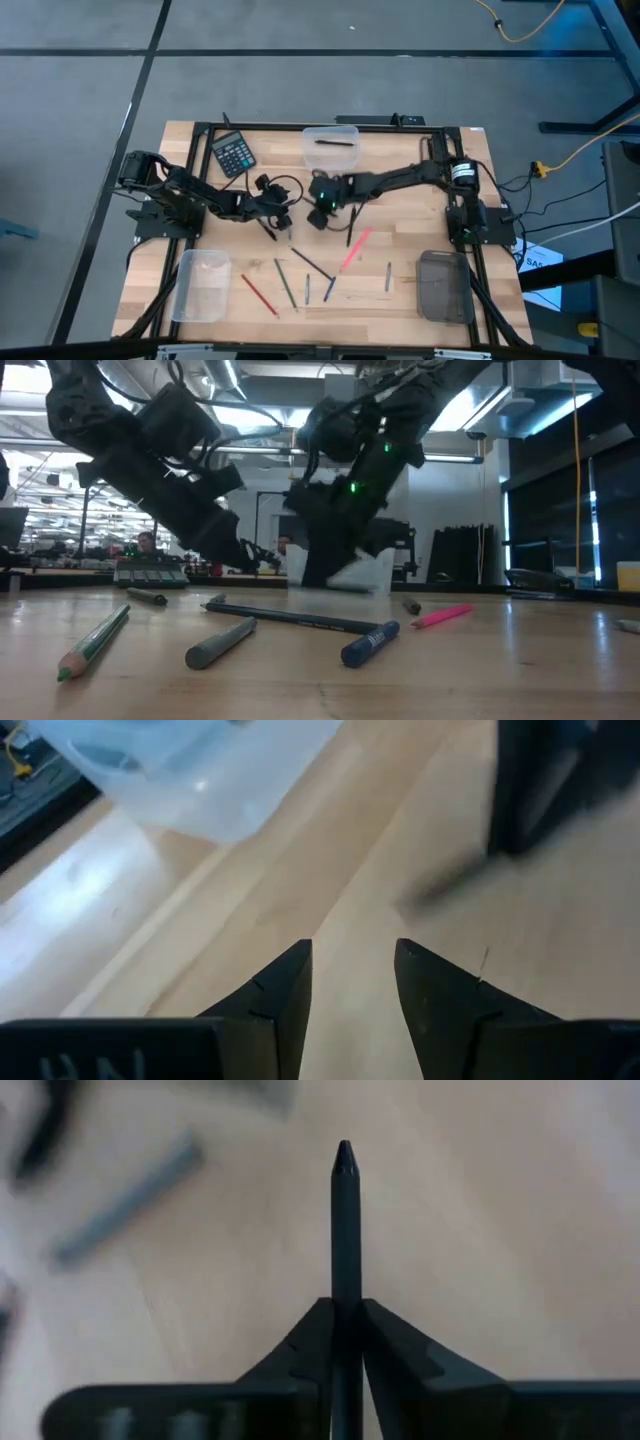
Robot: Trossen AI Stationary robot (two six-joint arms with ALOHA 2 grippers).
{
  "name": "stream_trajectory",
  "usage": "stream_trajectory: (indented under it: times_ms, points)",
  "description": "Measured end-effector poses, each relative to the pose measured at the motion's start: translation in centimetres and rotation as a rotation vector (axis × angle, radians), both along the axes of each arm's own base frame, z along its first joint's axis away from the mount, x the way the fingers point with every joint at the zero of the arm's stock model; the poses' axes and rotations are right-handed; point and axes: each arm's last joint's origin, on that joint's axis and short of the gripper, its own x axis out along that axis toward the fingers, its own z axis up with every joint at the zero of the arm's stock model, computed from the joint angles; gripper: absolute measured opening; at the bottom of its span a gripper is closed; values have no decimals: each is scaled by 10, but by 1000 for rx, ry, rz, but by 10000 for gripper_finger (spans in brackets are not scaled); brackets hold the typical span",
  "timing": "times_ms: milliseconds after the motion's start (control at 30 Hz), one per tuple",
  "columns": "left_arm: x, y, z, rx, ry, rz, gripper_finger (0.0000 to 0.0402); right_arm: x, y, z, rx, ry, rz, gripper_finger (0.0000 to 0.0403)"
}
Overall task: Sort crayons/erasers/pens/pencils in bins
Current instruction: Put the middle black pen into the top transparent bin
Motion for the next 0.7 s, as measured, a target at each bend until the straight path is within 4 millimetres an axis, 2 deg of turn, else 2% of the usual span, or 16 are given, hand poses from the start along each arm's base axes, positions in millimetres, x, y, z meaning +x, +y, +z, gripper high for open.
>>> stream_trajectory:
  times_ms: [200, 333, 500, 700]
  points:
    - [-7, 6, -7, -20, 92, 42, 139, -13, -34, 41, -107, -67, 20, 33]
    - [-6, 8, -7, -59, 63, 40, 139, -21, -50, 66, -270, -87, 91, 51]
    - [-3, 7, -4, -81, 23, 12, 137, -29, -82, 75, -531, -14, 56, 57]
    - [-3, 7, -4, -78, 21, 8, 132, -37, -127, 65, -554, -10, 164, 41]
